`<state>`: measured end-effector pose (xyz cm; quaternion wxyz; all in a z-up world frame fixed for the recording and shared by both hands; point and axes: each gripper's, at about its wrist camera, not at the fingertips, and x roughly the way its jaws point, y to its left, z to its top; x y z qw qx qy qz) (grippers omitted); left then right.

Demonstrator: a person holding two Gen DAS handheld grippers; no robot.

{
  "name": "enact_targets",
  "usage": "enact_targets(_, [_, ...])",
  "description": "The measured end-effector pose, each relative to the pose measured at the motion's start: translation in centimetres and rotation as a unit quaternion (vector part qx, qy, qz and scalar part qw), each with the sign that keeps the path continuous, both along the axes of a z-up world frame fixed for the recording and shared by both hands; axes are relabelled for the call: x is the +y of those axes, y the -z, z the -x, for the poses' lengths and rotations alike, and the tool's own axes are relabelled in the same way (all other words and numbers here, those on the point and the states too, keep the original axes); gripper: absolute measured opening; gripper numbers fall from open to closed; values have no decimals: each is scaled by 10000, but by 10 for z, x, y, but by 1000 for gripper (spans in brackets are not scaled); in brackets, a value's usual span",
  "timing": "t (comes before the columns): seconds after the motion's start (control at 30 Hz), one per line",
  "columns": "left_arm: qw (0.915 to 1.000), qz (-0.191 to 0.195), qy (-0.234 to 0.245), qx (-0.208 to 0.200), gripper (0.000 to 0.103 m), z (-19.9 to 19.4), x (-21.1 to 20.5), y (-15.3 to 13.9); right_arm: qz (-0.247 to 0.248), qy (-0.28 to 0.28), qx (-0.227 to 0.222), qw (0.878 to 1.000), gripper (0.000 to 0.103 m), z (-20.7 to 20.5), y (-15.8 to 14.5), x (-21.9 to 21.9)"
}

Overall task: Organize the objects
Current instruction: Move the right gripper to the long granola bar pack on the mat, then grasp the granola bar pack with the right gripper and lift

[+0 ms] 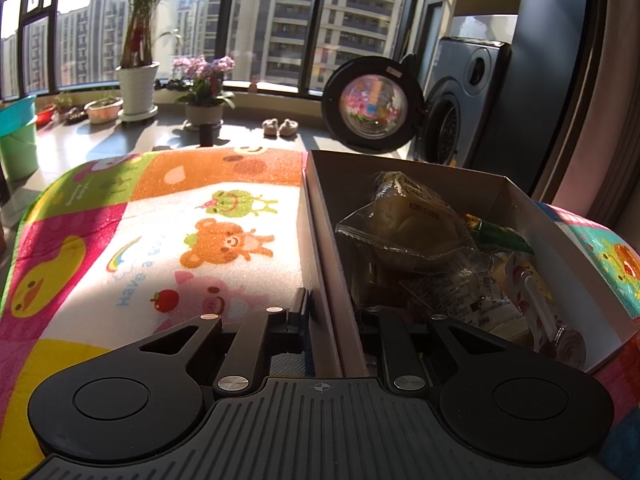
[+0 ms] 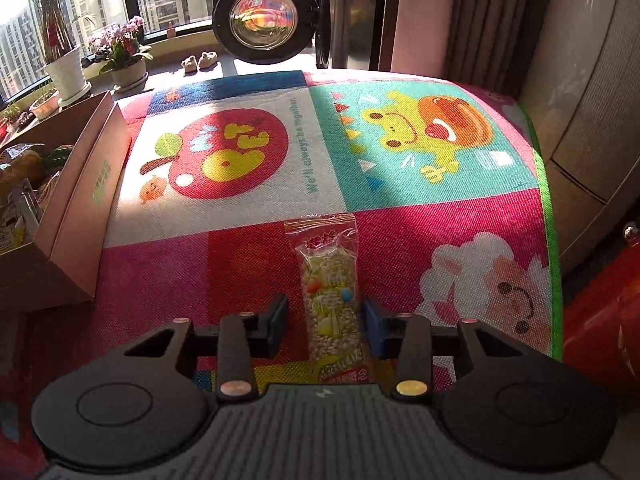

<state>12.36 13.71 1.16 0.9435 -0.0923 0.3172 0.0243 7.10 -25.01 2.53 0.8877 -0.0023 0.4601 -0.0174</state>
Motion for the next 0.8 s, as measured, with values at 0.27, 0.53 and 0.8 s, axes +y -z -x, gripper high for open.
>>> enact_targets(0.27, [10000, 7, 0, 1, 18, 0, 0, 0, -189, -726, 296, 9967, 28, 55, -10, 41])
enact_targets(0.53, [10000, 9, 1, 2, 18, 0, 0, 0, -243, -1457, 452, 9880, 28, 96, -19, 95])
enact_targets(0.8, [10000, 8, 0, 2, 18, 0, 0, 0, -527, -1952, 513, 9780, 28, 101, -42, 134])
